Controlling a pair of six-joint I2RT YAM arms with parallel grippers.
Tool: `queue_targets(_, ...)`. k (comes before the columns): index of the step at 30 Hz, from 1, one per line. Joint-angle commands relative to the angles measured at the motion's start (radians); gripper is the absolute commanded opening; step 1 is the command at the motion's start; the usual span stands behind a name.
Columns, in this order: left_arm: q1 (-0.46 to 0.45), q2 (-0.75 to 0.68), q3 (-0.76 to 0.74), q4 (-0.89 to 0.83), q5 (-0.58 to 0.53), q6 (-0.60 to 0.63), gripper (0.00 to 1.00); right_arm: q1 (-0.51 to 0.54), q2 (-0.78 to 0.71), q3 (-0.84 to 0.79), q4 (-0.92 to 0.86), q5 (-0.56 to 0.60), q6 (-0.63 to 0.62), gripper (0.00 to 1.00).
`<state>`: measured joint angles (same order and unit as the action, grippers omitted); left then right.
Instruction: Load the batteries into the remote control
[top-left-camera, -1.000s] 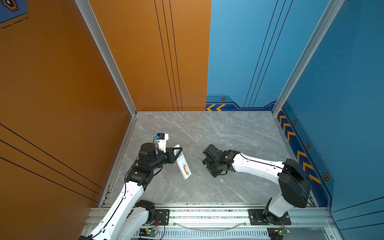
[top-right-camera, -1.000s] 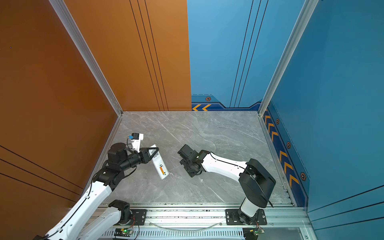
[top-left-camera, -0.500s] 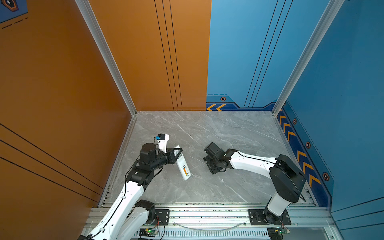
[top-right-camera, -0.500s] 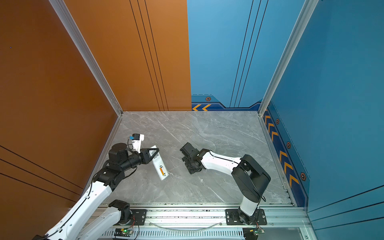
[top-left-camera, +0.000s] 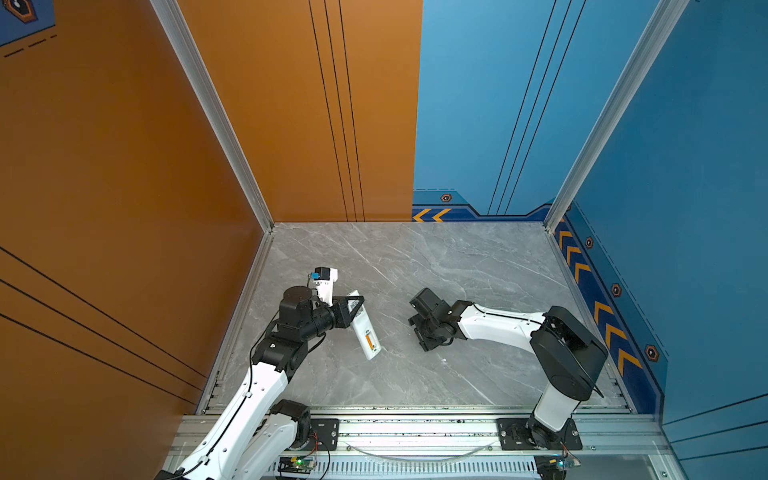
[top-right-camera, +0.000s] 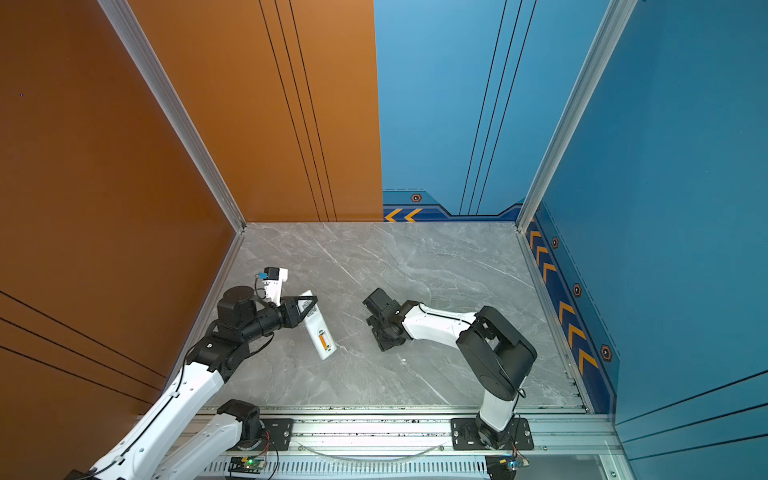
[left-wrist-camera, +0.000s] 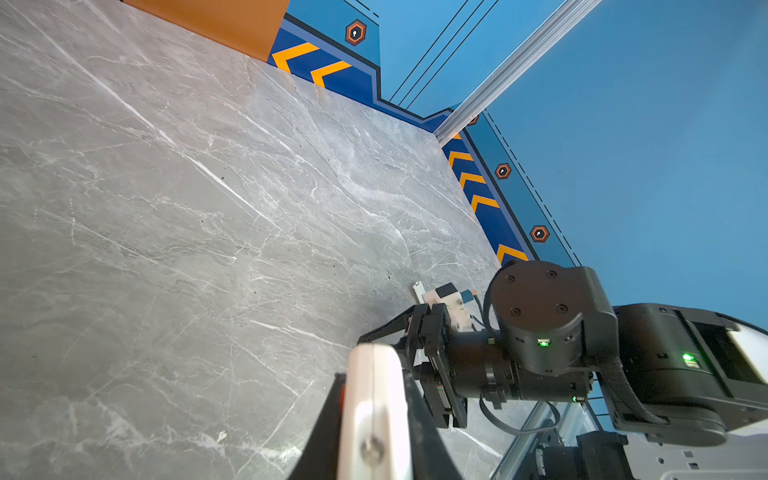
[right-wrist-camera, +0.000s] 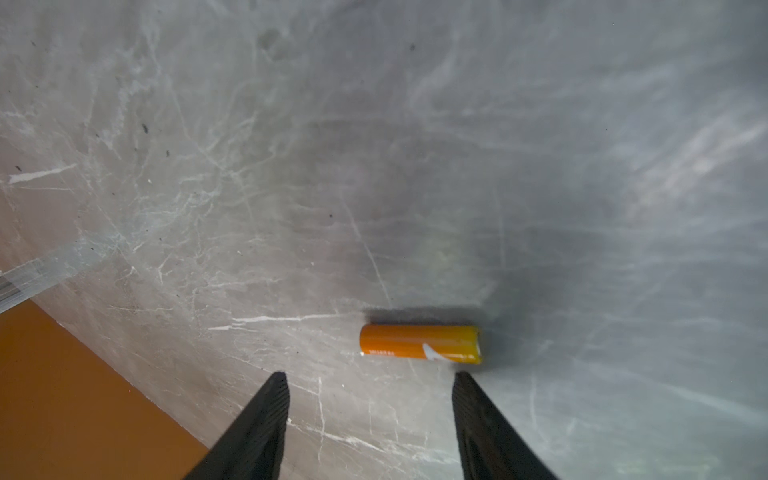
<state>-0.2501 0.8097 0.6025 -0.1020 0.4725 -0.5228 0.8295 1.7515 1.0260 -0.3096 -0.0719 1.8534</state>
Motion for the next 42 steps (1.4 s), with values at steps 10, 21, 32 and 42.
queue_targets(10, -0.006, -0.044, 0.018, -0.006, -0.045, 0.025, 0.00, -0.045, 0.033, -0.080, 0.030, -0.026, 0.022, 0.50)
queue_targets(21, -0.005, -0.046, 0.017, -0.001, -0.054, 0.027, 0.00, -0.060, 0.020, -0.135, 0.050, -0.050, 0.021, 0.36)
queue_targets(32, -0.001, -0.058, 0.010, 0.001, -0.060, 0.026, 0.00, -0.071, -0.018, -0.121, 0.049, -0.046, -0.037, 0.38)
queue_targets(42, 0.008, -0.055, 0.006, 0.011, -0.041, 0.016, 0.00, -0.069, 0.004, 0.065, -0.038, -0.102, -0.312, 0.45)
